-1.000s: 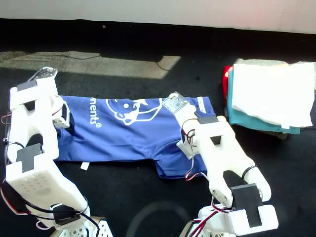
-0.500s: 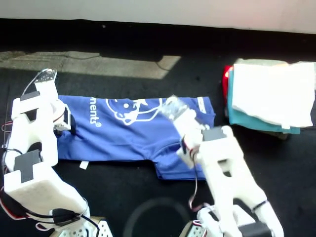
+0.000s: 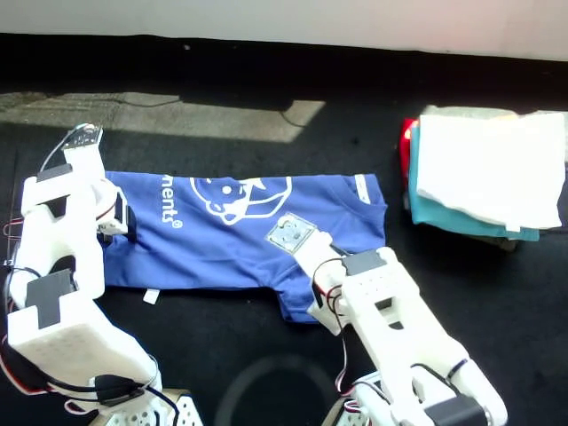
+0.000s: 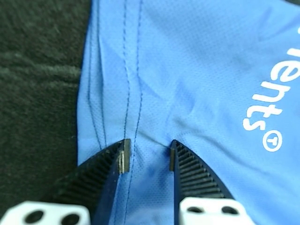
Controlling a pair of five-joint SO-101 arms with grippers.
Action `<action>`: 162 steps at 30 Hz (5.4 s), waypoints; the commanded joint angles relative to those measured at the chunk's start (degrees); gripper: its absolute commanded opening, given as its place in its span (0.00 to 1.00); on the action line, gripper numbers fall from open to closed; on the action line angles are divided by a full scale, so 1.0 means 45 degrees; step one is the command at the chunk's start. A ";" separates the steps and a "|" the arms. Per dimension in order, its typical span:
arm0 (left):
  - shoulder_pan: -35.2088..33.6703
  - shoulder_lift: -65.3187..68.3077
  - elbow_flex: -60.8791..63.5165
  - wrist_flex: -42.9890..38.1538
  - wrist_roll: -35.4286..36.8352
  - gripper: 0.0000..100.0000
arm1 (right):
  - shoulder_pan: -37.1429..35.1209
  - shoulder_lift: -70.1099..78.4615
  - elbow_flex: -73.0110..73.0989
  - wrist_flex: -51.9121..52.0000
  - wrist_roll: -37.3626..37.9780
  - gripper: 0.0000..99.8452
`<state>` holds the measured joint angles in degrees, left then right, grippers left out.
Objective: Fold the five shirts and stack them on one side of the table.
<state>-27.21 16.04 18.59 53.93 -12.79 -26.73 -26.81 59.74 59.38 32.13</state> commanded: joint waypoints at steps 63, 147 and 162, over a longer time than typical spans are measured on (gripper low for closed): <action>0.0225 0.0029 0.0029 -0.0645 0.0117 0.15 | 0.0303 0.0615 0.0342 -0.0615 0.1094 0.11; 0.0205 0.0029 0.0049 -0.0645 0.0098 0.15 | 0.1182 1.0872 -1.5013 0.3604 0.0762 0.13; 0.0205 0.0029 0.0049 -0.0645 0.0098 0.15 | 0.2354 1.2357 -2.0366 0.5265 -0.2969 0.16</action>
<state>-27.12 15.96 18.86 53.76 -12.79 -16.62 29.45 -26.59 78.46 20.44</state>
